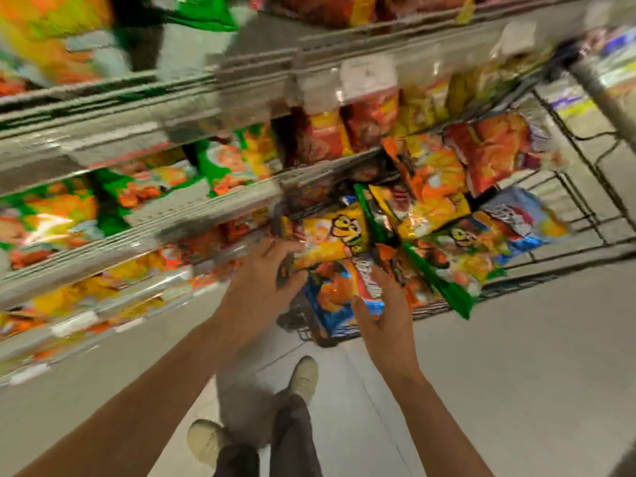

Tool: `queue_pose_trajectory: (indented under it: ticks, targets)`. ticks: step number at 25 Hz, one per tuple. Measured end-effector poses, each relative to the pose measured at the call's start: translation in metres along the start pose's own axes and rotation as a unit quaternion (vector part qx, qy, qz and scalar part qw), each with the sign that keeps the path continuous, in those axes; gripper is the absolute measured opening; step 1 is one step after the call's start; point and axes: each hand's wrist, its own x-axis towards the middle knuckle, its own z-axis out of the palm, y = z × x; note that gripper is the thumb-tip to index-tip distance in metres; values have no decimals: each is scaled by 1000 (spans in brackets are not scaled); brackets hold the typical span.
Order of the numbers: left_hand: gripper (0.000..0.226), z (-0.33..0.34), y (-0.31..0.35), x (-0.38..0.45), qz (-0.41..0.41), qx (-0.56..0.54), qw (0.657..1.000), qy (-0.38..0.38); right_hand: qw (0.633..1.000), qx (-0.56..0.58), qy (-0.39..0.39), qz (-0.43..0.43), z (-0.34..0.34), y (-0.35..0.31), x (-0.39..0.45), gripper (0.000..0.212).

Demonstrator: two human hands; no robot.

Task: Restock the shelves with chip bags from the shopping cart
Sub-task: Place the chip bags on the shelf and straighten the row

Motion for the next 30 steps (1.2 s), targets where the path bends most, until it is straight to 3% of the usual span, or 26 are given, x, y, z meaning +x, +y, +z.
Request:
queue_pose_trajectory:
  ticks: [4,8,12,16,19,22,26,30]
  targets:
    - [38,57,16,38,-6,20,997,-77,995,52,74,45,-66,43,15,51]
    - [50,98,20,72,-72,76,976,-189,981,135,42,131,-105,71,37,33]
    - [53,122,20,88,-127,95,964,-213,983,145,56,99,-128,72,52,29]
    - [52,123,45,123,-87,95,977,-169,967,199,100,124,-162,75,107,39]
    - [59,124,79,181,-61,75,991,-94,929,296,108,194,-171,81,172,64]
    - [63,130,111,237,-100,-4,993,-54,898,350,153,219,-182,87,238,75]
    - [87,151,127,266,-168,-66,982,-47,847,459,134,233,-189,91,299,74]
    - [93,170,134,272,-199,-52,978,-27,836,475,129,243,-183,93,324,85]
